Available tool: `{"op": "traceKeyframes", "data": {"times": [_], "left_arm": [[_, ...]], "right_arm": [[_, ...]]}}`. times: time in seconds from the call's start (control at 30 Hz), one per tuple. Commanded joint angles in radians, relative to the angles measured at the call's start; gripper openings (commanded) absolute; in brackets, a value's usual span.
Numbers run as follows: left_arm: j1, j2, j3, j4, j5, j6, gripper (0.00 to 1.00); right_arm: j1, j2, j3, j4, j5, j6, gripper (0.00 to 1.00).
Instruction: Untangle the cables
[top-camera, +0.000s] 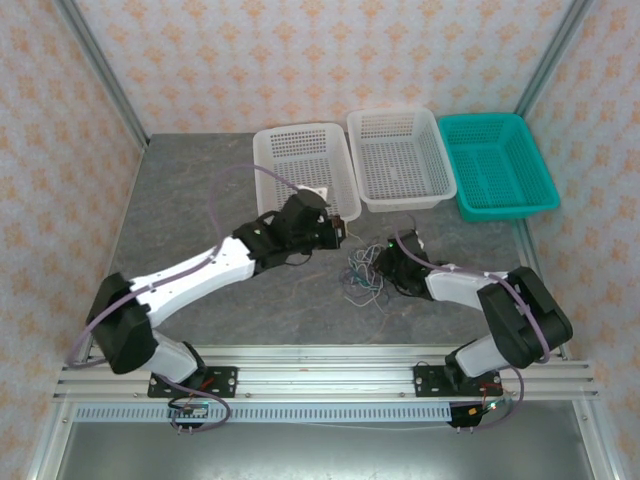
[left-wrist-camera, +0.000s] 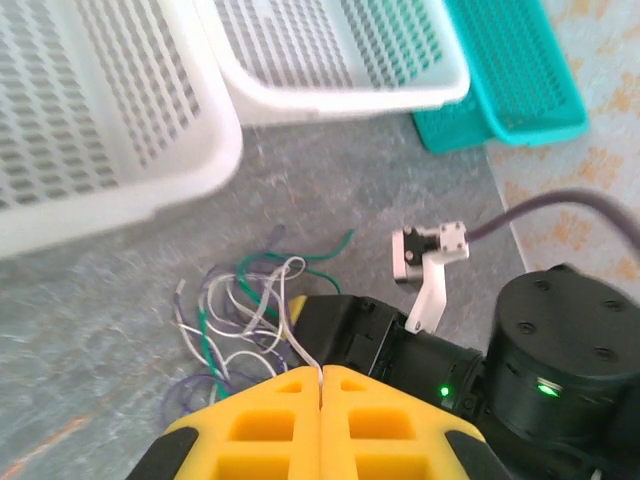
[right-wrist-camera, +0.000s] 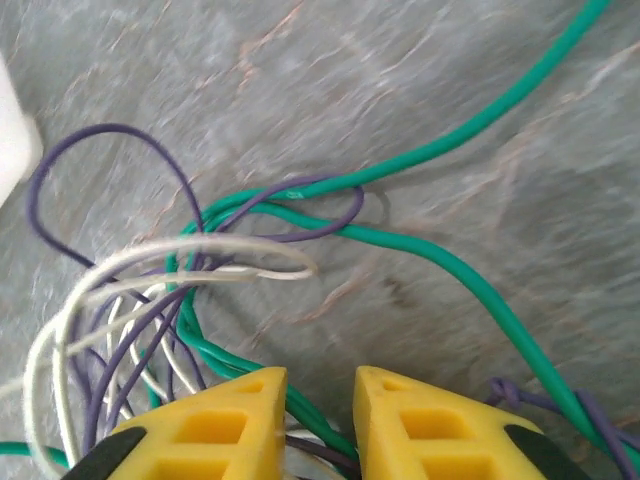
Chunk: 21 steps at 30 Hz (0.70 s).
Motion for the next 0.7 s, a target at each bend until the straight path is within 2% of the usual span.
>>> {"op": "traceKeyframes", "data": {"times": [0.0,0.2,0.37,0.47,0.57,0.67], "left_arm": [[0.087,-0.118,0.090,-0.186,-0.114,0.020,0.00],[0.271,-0.250,0.202,-0.344,-0.086,0.053,0.00],[0.314,-0.306,0.245,-0.394,-0.078,0.071,0.00],[0.315,-0.311,0.220,-0.358,0.002,0.063,0.00],[0.314,-0.286,0.206,-0.370,0.059,0.065,0.00],[0.313,-0.294,0.169,-0.377,0.059,0.066,0.00]], "right_arm": [[-0.079,0.001,-0.060,-0.134,0.107,0.061,0.25],[-0.120,-0.006,-0.061,-0.152,0.099,0.055,0.26],[-0.123,-0.026,-0.055,-0.152,0.087,0.074,0.27],[-0.121,-0.133,-0.040,-0.134,-0.026,0.013,0.38],[-0.087,-0.295,-0.011,-0.126,-0.100,-0.091,0.52],[0.020,-0.406,0.026,-0.118,-0.130,-0.232,0.63]]}}
